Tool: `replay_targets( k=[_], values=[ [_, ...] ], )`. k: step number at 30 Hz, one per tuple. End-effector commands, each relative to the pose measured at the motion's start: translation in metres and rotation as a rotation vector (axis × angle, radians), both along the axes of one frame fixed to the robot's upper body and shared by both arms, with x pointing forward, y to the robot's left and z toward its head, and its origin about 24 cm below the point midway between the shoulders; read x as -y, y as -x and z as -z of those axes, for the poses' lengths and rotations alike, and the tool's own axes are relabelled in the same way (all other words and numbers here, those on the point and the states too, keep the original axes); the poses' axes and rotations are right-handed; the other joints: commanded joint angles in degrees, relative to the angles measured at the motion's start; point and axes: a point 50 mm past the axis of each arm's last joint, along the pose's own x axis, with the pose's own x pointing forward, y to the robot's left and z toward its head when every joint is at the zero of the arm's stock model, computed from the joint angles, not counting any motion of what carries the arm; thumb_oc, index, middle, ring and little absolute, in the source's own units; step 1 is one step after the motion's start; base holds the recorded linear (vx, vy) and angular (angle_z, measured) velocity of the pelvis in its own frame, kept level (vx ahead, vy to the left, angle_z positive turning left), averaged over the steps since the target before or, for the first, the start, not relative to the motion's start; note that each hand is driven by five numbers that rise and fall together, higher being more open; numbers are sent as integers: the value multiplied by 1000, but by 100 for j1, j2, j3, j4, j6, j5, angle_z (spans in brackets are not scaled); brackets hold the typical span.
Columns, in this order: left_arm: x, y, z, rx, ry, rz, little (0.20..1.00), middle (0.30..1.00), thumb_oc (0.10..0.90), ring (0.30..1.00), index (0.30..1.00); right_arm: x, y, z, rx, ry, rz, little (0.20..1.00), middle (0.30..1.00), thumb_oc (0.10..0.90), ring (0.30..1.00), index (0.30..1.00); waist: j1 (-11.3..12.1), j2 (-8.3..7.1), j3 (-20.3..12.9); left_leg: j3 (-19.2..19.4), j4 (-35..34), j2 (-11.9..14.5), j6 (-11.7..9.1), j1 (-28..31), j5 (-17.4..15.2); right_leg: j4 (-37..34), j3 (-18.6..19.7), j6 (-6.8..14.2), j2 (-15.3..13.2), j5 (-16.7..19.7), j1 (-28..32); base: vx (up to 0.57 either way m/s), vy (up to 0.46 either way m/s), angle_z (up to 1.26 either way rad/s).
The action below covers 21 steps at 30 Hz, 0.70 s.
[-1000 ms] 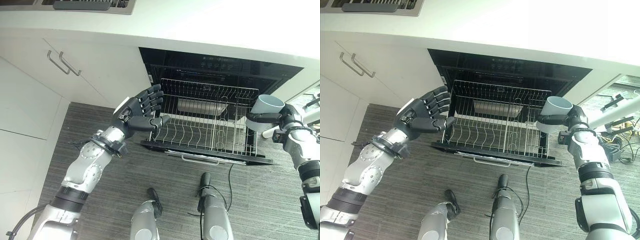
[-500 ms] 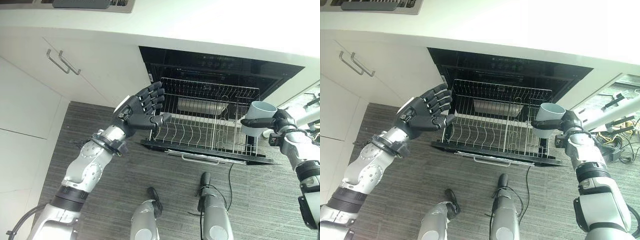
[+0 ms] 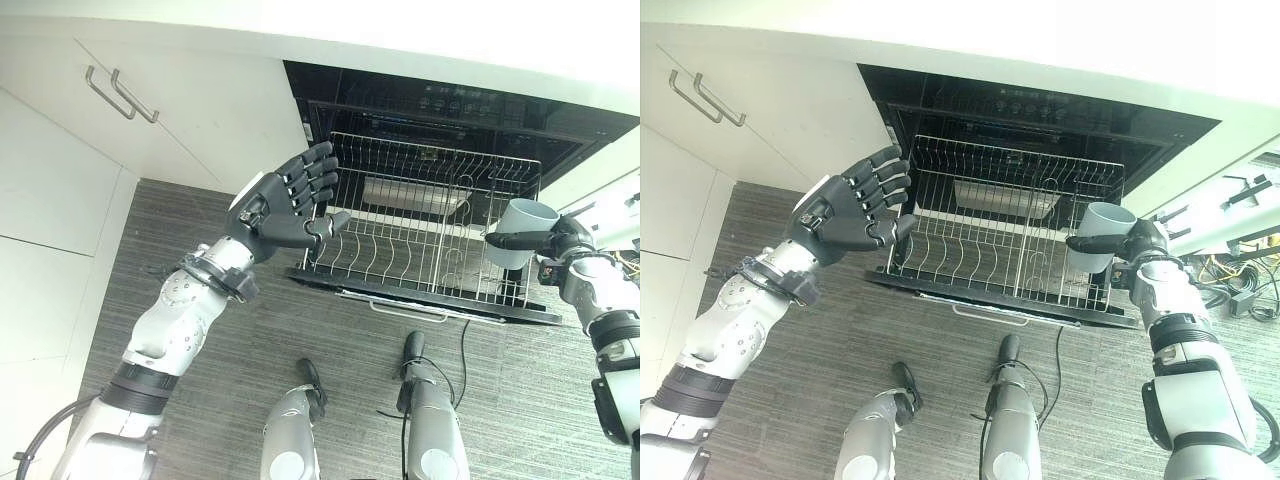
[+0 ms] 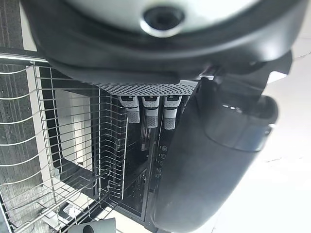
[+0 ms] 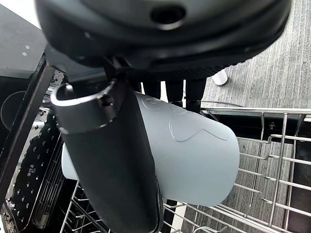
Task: Place the dishes in the dishwasher.
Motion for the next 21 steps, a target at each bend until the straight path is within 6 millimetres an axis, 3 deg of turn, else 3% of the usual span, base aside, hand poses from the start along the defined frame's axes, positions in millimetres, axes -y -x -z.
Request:
replay_targets(
  k=[1, 7, 8, 9, 10, 21],
  values=[
    [11, 15, -58, 261, 63, 97, 900, 900, 800, 900, 900, -7, -16, -51, 155, 67, -25, 300, 300, 400, 300, 300, 134, 126, -335, -513, -139, -2, -107, 297, -666, 919, -102, 507, -308, -1162, -276, 0, 0, 0],
    [11, 17, -59, 271, 76, 97, 900, 900, 800, 900, 900, -6, -16, -55, 164, 81, -10, 300, 300, 400, 300, 300, 137, 152, -291, -526, -139, -18, -115, 242, -652, 919, -74, 499, -313, -1159, -330, -4, -1, 1],
    [11, 17, -60, 275, 73, 98, 900, 900, 800, 900, 900, -5, -16, -56, 166, 84, 2, 465, 465, 510, 465, 465, 140, 127, -277, -538, -139, -23, -111, 217, -654, 919, -56, 511, -307, -1157, -355, -28, -13, 7],
    [11, 17, -60, 276, 72, 97, 900, 900, 800, 900, 900, -5, -16, -56, 165, 84, 5, 573, 573, 582, 573, 573, 142, 120, -273, -542, -139, -15, -112, 213, -651, 919, -53, 515, -304, -1154, -361, -31, -14, 5],
    [11, 17, -61, 278, 72, 96, 900, 900, 800, 900, 900, -5, -16, -56, 167, 86, 6, 900, 900, 800, 900, 900, 144, 117, -268, -550, -139, -15, -111, 203, -649, 919, -46, 513, -296, -1156, -367, 0, 0, 0],
    [12, 18, -62, 286, 64, 96, 900, 900, 800, 900, 900, -12, -19, -58, 181, 101, -26, 900, 900, 800, 900, 900, 178, 75, -233, -565, -139, 15, -122, 141, -588, 919, -40, 512, -247, -1160, -365, -33, -9, 2]
  ],
)
